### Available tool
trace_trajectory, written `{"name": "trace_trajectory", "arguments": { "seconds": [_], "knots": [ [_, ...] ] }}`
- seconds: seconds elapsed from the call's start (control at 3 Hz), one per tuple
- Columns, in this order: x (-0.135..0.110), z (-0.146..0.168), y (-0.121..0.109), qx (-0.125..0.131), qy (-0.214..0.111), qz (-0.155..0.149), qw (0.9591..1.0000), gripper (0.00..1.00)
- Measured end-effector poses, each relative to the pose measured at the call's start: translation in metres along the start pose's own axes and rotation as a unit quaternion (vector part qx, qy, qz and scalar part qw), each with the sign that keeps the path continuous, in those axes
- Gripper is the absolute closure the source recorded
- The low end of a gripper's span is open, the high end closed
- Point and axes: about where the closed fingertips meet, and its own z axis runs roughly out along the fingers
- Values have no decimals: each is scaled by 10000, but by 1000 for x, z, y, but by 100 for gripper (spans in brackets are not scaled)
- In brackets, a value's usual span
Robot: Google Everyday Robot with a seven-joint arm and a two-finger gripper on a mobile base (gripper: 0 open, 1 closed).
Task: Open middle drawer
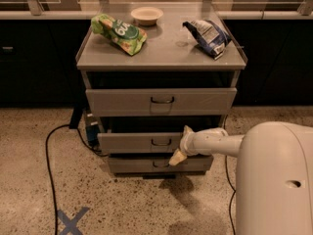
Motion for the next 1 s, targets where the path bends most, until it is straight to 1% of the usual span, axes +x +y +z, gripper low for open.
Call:
{"name": "trace_trajectory", "arguments": {
  "seconds": [0.33, 0.67, 1.0],
  "knots": [
    [-8, 10, -20, -95, 115, 224, 9996, 0],
    [-2, 32, -25, -491, 225, 589, 9968, 0],
    [2, 41, -39, -900, 273, 835, 9921, 0]
  ]
}}
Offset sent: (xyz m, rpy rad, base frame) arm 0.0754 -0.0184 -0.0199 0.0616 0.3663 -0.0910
